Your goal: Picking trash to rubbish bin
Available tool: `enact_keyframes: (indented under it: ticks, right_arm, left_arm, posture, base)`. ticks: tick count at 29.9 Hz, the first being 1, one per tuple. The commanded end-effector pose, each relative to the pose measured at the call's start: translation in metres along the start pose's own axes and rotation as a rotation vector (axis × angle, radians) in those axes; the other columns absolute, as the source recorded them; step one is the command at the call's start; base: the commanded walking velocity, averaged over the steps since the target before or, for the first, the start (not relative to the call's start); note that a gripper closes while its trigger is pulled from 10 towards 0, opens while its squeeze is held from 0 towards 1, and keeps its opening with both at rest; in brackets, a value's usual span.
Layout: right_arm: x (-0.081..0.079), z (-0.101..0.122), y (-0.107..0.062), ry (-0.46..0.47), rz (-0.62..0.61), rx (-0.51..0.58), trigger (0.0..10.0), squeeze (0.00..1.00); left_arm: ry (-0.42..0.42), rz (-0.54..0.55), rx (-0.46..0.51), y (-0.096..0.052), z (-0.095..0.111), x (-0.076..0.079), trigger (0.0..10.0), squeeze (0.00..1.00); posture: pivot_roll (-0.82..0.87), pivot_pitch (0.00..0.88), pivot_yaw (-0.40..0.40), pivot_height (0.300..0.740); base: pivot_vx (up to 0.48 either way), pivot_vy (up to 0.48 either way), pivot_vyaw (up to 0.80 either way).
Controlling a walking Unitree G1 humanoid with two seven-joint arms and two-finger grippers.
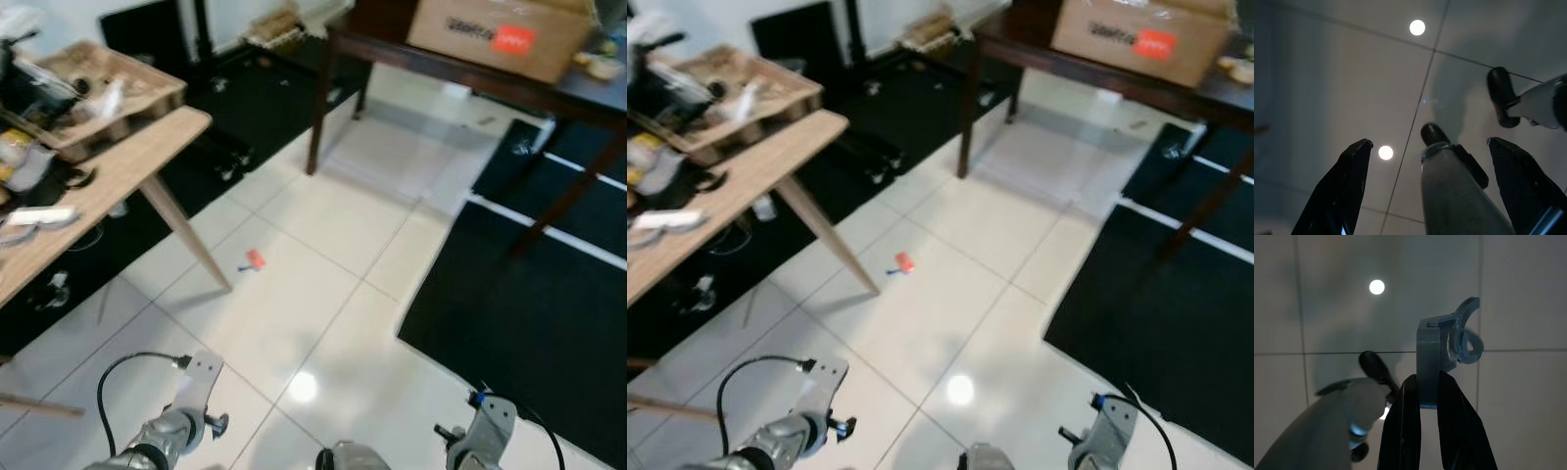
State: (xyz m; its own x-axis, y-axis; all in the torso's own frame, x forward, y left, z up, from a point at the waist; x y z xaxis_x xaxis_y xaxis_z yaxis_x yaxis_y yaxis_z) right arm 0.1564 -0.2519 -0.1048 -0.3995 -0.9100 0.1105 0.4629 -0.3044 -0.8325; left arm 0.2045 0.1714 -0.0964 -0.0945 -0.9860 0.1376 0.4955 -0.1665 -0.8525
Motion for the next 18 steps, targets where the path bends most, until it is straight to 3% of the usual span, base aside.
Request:
enact_keyframes:
  ticks: [1,8,15,18]
  right_arm:
    - [0.001,-0.004,-0.001,0.000,-0.005,-0.012,10.0,0.00]
    - [-0.001,-0.004,-0.001,-0.018,0.005,-0.015,10.0,0.00]
    - [-0.003,-0.005,-0.001,-0.037,0.009,-0.014,10.0,0.00]
    - [-0.004,-0.007,-0.001,-0.046,0.009,-0.020,10.0,0.00]
  left_arm:
    - [-0.007,-0.001,-0.018,0.001,-0.006,0.003,10.0,0.00]
    - [0.004,-0.002,-0.021,0.000,-0.007,0.003,10.0,0.00]
    - [0.009,0.010,-0.018,-0.003,-0.005,-0.009,10.0,0.00]
    - [0.006,0.011,-0.016,-0.004,-0.004,-0.012,10.0,0.00]
  posture:
    - [0.15,0.084,-0.038,0.740]
    - [0.15,0.084,-0.038,0.740]
    - [0.15,0.078,-0.042,0.740]
    - [0.14,0.072,-0.042,0.740]
  base:
    - [0.000,0.000,-0.80]
    - [0.000,0.000,-0.80]
    - [0.000,0.000,-0.80]
    - [0.000,0.000,0.00]
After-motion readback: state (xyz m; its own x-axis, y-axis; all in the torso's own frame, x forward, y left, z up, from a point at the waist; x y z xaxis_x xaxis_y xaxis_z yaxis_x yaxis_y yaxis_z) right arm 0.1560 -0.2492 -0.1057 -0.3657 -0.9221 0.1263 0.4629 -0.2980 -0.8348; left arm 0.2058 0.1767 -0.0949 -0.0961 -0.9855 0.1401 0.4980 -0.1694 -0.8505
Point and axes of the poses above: a point about 5 cm out from each wrist's last joint towards the gripper, its own y axis pointing out of the wrist towards the gripper, its own z axis along the axis of the wrist's last joint, x = y × z, the point moved 2 cm from there along y, pointing out of the wrist towards the gripper, and after that the axes turned 15 degrees about -y, right-handed, at the moved point
